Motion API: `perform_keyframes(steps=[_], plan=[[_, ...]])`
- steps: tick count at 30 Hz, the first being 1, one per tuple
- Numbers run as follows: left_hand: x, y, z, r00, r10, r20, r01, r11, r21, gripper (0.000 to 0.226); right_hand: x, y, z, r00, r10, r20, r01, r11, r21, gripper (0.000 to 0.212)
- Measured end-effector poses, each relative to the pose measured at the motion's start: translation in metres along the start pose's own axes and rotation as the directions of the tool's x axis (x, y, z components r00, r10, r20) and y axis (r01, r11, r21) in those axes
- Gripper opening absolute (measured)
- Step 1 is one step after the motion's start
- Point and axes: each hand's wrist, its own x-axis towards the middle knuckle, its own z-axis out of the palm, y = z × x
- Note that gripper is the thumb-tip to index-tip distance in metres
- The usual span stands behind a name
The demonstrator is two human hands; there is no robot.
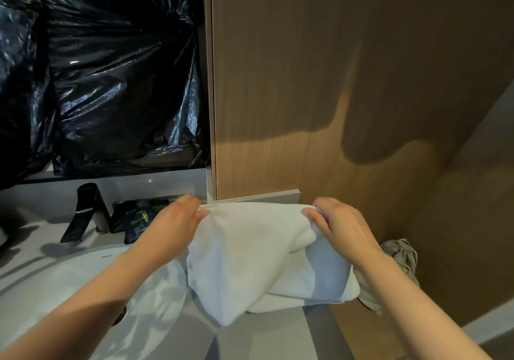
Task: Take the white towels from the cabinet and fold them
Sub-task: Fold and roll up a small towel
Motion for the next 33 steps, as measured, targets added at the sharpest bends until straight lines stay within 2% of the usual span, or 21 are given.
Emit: perform_keyframes(steps=[3, 6, 11, 16, 19, 21, 24, 27, 30, 33], plan=[[0.004, 0.003, -0.008, 0.997, -0.009, -0.071, 0.001, 0.994, -0.106, 0.027, 0.008, -0.001, -0.008, 0.995, -0.04, -0.09, 0.039, 0.999, -0.005, 0.036], [0.007, 0.004, -0.01, 0.99, 0.03, -0.14, -0.054, 0.984, -0.171, 0.027, 0.012, 0.001, -0.015, 0.992, -0.054, -0.111, 0.055, 0.998, 0.005, 0.034], [0.012, 0.008, -0.02, 0.978, 0.1, -0.182, -0.129, 0.98, -0.154, 0.021, 0.014, 0.004, -0.027, 0.994, -0.038, -0.099, 0.041, 0.999, 0.027, 0.035], [0.035, 0.034, -0.076, 0.911, 0.192, -0.366, -0.261, 0.954, -0.15, 0.018, 0.039, -0.006, -0.069, 0.957, -0.076, -0.279, 0.087, 0.996, 0.03, 0.038], [0.043, 0.044, -0.098, 0.909, 0.169, -0.381, -0.252, 0.952, -0.177, 0.018, 0.05, -0.008, -0.086, 0.947, -0.065, -0.315, 0.085, 0.995, 0.049, 0.039], [0.041, 0.04, -0.092, 0.943, 0.14, -0.301, -0.202, 0.962, -0.183, 0.019, 0.049, -0.005, -0.079, 0.971, -0.066, -0.232, 0.077, 0.996, 0.042, 0.042], [0.024, 0.025, -0.048, 0.986, 0.099, -0.138, -0.12, 0.98, -0.156, 0.024, 0.031, 0.004, -0.039, 1.0, 0.021, 0.011, -0.021, 1.0, -0.002, 0.039], [0.0, 0.009, 0.0, 0.997, 0.069, -0.031, -0.072, 0.988, -0.136, 0.027, 0.006, 0.015, 0.009, 0.957, 0.151, 0.246, -0.15, 0.988, -0.023, 0.034], [-0.017, -0.001, 0.026, 0.999, 0.048, -0.011, -0.049, 0.983, -0.179, 0.028, -0.012, 0.017, 0.04, 0.934, 0.213, 0.286, -0.207, 0.977, -0.05, 0.033], [-0.029, -0.007, 0.038, 1.0, 0.019, -0.005, -0.02, 0.957, -0.288, 0.018, -0.019, 0.013, 0.055, 0.907, 0.285, 0.309, -0.26, 0.958, -0.121, 0.031]])
